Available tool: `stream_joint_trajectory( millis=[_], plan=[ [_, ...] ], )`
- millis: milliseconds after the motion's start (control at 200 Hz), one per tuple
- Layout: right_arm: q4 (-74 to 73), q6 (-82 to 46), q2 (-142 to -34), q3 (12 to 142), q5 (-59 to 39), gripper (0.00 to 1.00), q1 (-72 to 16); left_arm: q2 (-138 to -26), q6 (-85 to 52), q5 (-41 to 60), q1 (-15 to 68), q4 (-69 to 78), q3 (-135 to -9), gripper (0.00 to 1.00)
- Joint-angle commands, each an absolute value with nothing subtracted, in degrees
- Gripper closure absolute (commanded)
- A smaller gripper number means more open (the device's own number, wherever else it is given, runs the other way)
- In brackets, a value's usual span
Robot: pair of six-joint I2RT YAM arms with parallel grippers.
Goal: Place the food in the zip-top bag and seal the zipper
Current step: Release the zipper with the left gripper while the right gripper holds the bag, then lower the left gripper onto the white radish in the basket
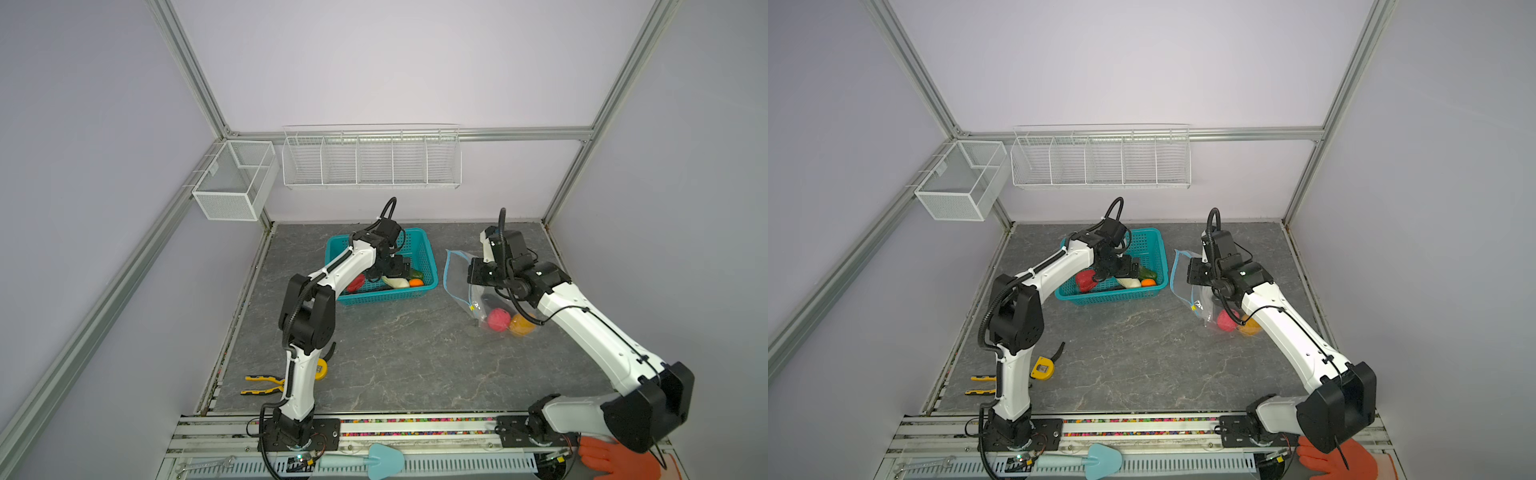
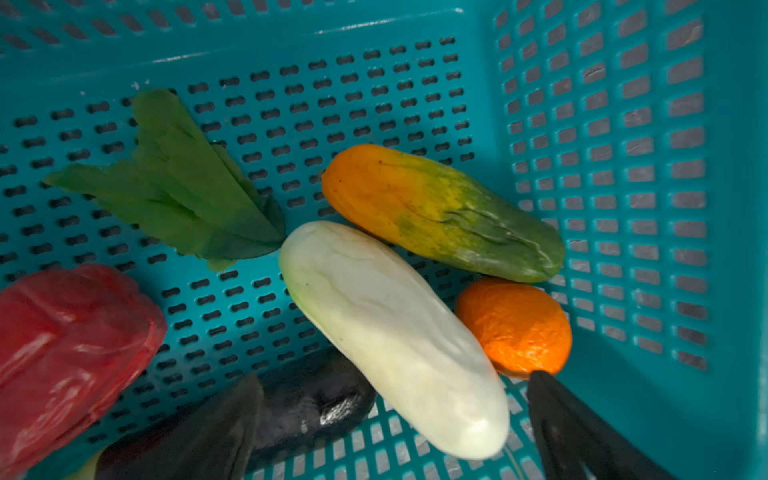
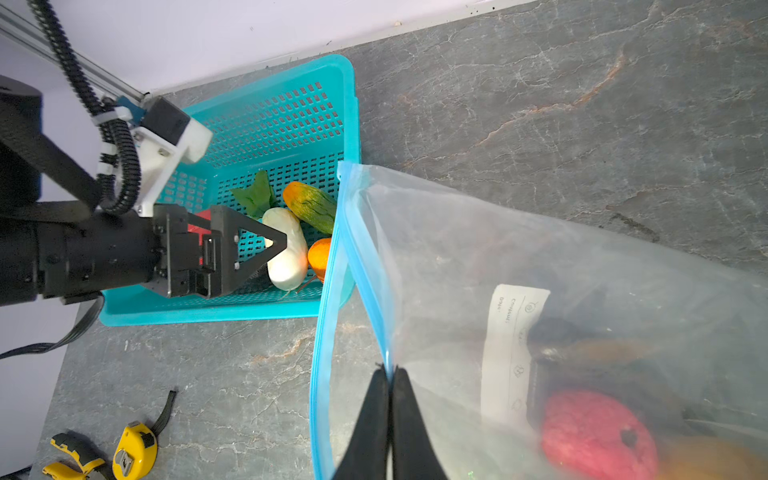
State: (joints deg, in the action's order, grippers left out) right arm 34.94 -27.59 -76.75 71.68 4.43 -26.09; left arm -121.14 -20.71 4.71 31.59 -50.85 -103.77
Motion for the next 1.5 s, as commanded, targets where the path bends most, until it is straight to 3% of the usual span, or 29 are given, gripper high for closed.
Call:
stream_joint_trajectory(
  millis=[0,550,955,1254,1494],
  plan=[
    [33.9,-28.5,-76.8,70.8,3.5,0.93,-26.5,-123.6,-19.5,3.7,31.3,-53.4,-106.7,0.01],
    [33.8,-28.7,-77.3,71.4,2.6,0.93,-26.5,-128.0,-19.3,0.7,31.3,-55.1,-109.1,0.01],
    [32.9,-29.0,-76.4,69.0,2.6,0.93,-26.5,-123.1,-20.9,-2.0,26.4,-51.0,-102.6,0.06],
    [32.2,-29.6,-76.4,68.8,2.7,0.93,-26.5,-117.5,-21.5,-0.7,26.6,-46.8,-98.5,0.03],
    [31.8,-30.1,-76.8,68.6,2.4,0.93,-26.7,-120.1,-22.1,-0.7,26.6,-45.9,-98.1,0.02]
  ],
)
